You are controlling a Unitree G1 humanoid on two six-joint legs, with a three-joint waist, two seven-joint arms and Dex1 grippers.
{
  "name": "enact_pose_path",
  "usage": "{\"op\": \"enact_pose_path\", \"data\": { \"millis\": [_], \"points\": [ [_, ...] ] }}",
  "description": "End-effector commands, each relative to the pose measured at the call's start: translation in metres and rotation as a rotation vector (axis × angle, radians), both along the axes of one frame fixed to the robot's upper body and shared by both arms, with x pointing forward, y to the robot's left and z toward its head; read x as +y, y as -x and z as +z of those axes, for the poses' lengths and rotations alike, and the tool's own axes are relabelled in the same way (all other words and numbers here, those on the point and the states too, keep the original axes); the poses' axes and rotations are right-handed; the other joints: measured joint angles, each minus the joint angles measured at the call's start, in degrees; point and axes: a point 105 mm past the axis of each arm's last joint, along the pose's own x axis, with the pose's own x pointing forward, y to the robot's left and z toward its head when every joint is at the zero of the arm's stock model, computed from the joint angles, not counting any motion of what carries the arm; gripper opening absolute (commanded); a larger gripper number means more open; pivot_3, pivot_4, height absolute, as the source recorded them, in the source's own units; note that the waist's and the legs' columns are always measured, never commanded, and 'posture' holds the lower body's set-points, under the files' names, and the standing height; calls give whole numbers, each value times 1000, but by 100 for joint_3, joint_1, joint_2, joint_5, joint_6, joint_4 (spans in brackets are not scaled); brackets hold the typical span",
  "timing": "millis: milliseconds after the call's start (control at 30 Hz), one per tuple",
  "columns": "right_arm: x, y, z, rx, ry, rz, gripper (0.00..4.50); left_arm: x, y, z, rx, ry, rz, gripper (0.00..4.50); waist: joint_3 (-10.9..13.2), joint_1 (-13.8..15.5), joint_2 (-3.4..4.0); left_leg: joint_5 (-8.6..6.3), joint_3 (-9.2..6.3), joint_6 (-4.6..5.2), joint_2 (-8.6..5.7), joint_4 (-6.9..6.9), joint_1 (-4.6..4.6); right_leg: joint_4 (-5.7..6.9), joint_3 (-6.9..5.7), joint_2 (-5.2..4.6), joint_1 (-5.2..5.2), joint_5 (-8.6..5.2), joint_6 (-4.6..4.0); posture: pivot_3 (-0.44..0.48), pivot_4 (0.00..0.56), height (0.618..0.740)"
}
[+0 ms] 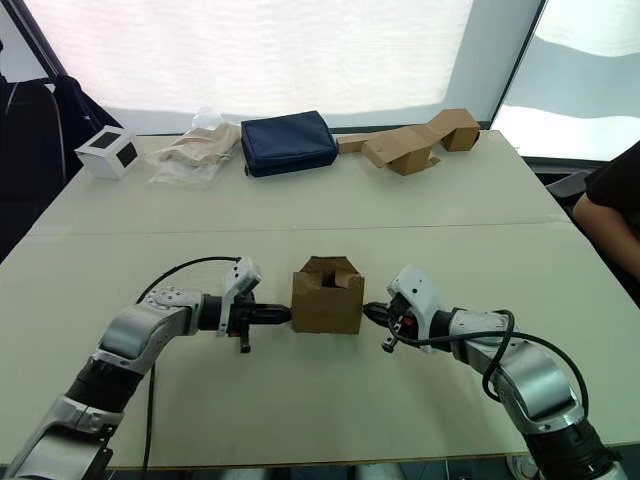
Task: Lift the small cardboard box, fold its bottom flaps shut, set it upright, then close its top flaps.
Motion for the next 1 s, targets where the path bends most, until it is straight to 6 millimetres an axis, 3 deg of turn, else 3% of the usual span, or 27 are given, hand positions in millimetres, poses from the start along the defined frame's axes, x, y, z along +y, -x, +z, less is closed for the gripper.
{"op": "enact_pose_path", "data": {
  "millis": [33,333,433,633,767,1000],
  "points": [
    [3,1,12,-37,-8,49,0,-3,0,10,-40,27,0,11,0,7,0,0,0,0,0,0,0,0,0,0,0,0,0,0,150,740],
    [2,11,22,-22,1,103,0,19,-15,23,-76,6,47,11,0,9,0,0,-1,0,0,0,0,0,-1,0,0,0,0,0,150,740],
    [-11,-3,36,-79,17,55,0,28,-23,32,-92,10,53,11,0,4,0,0,0,0,-2,0,0,-1,-1,-1,0,0,0,0,150,740],
    [-13,-16,56,-136,-15,59,0,16,-25,62,-116,94,-5,11,0,13,0,0,0,0,-2,0,-1,-1,-2,0,0,0,0,0,150,740],
    [4,-14,59,-130,-54,131,0,6,-23,75,-149,103,-54,11,0,4,0,0,0,1,-1,0,-1,-1,-2,-2,0,0,0,0,150,740],
    [19,-9,54,-110,-82,173,0,-6,-18,78,-184,92,-90,11,0,7,0,0,-1,0,0,0,0,0,-1,-2,0,0,0,0,150,740]
  ]
}}
